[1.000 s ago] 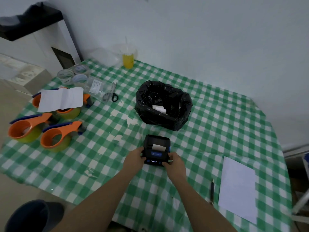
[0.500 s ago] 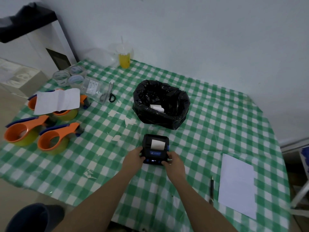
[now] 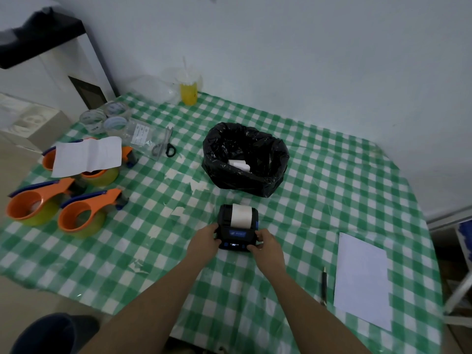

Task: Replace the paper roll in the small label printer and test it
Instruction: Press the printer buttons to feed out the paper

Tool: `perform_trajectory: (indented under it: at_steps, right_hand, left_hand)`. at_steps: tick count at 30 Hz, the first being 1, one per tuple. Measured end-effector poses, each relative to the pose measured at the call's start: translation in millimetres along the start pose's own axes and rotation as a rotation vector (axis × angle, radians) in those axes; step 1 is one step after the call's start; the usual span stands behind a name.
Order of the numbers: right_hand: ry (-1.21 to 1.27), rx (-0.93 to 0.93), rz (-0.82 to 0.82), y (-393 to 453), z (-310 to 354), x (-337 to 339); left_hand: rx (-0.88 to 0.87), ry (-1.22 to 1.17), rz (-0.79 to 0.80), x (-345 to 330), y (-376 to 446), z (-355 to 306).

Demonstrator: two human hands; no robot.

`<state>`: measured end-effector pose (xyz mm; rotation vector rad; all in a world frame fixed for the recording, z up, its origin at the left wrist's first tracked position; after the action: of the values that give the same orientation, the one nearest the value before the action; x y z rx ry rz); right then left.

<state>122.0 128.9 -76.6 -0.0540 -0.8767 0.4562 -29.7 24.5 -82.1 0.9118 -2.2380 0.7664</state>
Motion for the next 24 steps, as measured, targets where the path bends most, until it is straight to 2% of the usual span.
perform_trajectory:
  at_steps: [24]
  right_hand:
    - [-0.010,0.023,0.016,2,0,8]
  left_hand:
    - [0.056,-0.044,-0.045,13,-5,-2]
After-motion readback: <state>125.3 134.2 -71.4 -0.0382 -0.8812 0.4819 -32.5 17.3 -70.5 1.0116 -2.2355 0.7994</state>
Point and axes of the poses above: each hand's wrist, its own y-axis towards the middle knuckle, its own x-axis out of the back of the hand, z = x × y, the point moved 6 cm from there along y, towards the middle knuckle, and after that the axes turned 13 degrees about -z, right-handed, at the moved point
